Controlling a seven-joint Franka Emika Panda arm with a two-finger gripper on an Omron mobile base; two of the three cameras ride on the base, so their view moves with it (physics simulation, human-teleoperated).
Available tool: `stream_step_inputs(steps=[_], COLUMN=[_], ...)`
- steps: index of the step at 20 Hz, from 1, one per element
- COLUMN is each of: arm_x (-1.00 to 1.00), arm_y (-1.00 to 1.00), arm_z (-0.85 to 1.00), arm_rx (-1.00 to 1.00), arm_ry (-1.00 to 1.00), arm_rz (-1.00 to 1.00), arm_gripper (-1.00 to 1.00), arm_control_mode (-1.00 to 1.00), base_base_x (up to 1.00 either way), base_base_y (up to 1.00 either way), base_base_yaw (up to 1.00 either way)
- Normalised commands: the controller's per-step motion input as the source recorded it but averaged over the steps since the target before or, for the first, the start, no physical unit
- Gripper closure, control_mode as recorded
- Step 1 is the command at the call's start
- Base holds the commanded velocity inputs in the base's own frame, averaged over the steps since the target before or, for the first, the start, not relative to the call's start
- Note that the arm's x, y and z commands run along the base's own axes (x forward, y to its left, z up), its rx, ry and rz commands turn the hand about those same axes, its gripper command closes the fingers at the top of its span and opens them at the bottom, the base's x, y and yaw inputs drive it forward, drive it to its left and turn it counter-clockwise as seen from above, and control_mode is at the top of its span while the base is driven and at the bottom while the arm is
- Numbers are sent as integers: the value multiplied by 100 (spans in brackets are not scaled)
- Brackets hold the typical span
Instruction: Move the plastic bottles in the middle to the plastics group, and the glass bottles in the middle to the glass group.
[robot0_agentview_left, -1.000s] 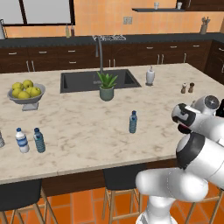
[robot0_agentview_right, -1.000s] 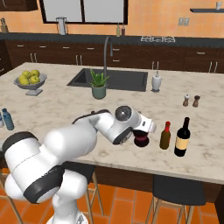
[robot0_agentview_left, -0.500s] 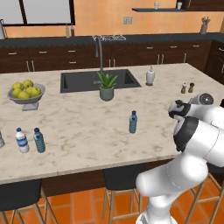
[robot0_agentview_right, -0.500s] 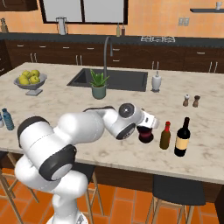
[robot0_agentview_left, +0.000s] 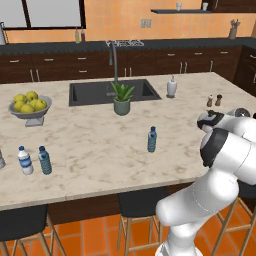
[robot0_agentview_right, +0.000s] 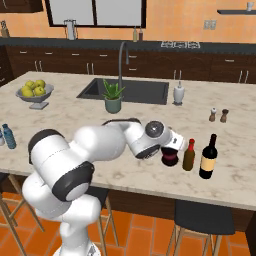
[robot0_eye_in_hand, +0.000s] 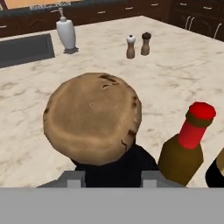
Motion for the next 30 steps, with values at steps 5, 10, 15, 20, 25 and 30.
stream_step_inputs(steps=[5,10,15,20,25,30], arm_x=[12,0,0,0,0,0], arm_y=[3,0,0,0,0,0], arm_z=[-59,-44,-1,1,24,59], arm_rx=[0,0,0,0,0,0], arm_ry=[0,-7,-1,0,-1,-2], arm_rz=[0,0,0,0,-1,0], arm_gripper=[100,100,-100,-100,-100,-100], arm_control_mode=[-100,-100,-100,-100,-100,-100], base_base_x=[0,0,0,0,0,0], base_base_y=[0,0,0,0,0,0], base_base_yaw=[0,0,0,0,0,0])
